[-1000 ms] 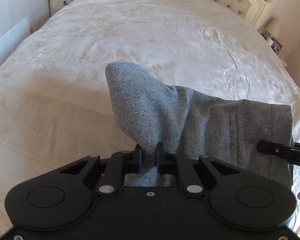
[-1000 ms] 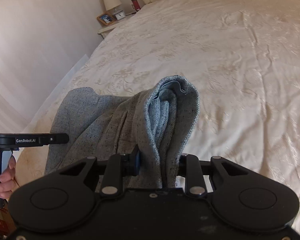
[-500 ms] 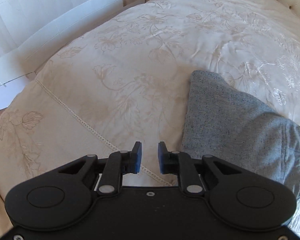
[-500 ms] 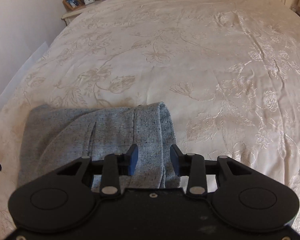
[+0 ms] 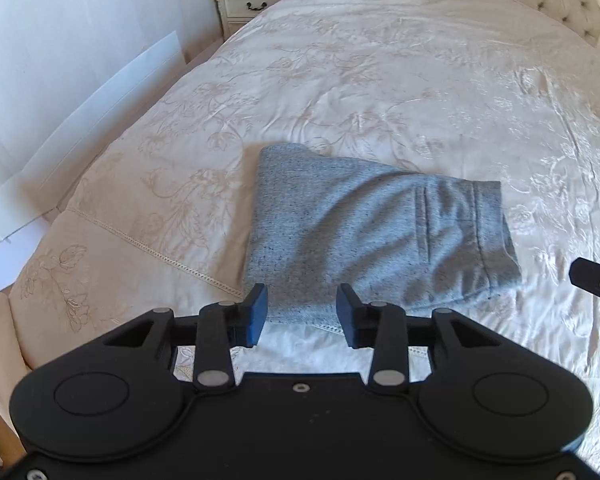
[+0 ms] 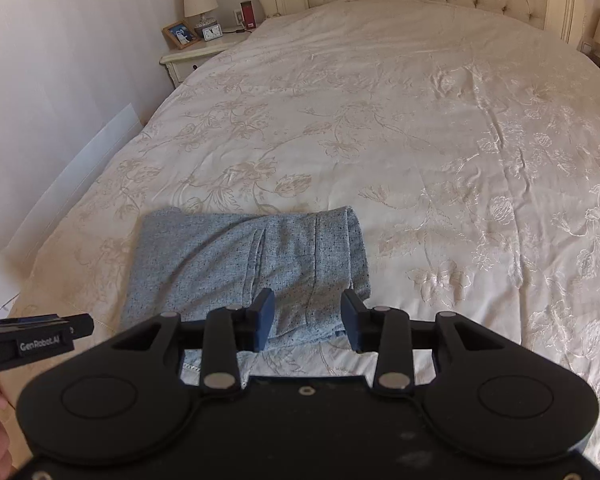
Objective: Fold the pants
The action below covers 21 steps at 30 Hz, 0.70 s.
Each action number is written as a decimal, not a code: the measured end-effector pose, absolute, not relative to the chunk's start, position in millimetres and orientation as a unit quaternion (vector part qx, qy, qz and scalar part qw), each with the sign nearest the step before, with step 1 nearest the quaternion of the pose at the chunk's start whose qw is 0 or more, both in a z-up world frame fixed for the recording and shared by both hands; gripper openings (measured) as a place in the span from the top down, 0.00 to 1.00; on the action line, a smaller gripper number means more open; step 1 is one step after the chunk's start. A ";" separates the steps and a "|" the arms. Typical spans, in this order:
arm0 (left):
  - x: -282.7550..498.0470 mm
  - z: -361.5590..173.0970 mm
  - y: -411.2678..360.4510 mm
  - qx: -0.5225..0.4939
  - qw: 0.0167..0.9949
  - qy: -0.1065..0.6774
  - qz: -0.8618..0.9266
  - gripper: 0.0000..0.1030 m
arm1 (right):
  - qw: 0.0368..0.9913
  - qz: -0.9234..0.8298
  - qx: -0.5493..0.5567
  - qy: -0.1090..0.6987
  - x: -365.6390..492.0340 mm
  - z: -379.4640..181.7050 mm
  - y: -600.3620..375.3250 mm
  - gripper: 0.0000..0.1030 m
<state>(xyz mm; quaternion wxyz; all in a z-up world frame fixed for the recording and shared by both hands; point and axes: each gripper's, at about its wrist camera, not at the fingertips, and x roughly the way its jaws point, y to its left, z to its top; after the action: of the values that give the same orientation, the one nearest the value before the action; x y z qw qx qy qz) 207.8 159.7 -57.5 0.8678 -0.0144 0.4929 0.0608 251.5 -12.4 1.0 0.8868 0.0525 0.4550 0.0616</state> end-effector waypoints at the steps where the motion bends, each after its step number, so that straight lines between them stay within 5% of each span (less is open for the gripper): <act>1: 204.2 -55.2 154.8 -0.013 0.868 0.494 0.059 0.54 | 0.889 0.064 0.046 0.452 243.2 7.5 -11.4 0.62; 21: 153.3 -39.1 133.3 -0.027 0.858 0.507 0.075 0.54 | 0.893 0.110 0.029 0.435 186.2 35.3 -16.5 0.61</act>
<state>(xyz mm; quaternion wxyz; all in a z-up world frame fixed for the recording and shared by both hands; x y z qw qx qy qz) 153.3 133.3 -39.1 0.8582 -0.0266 0.5071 0.0754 186.2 -16.5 35.3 0.8932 0.0287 0.4350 0.1097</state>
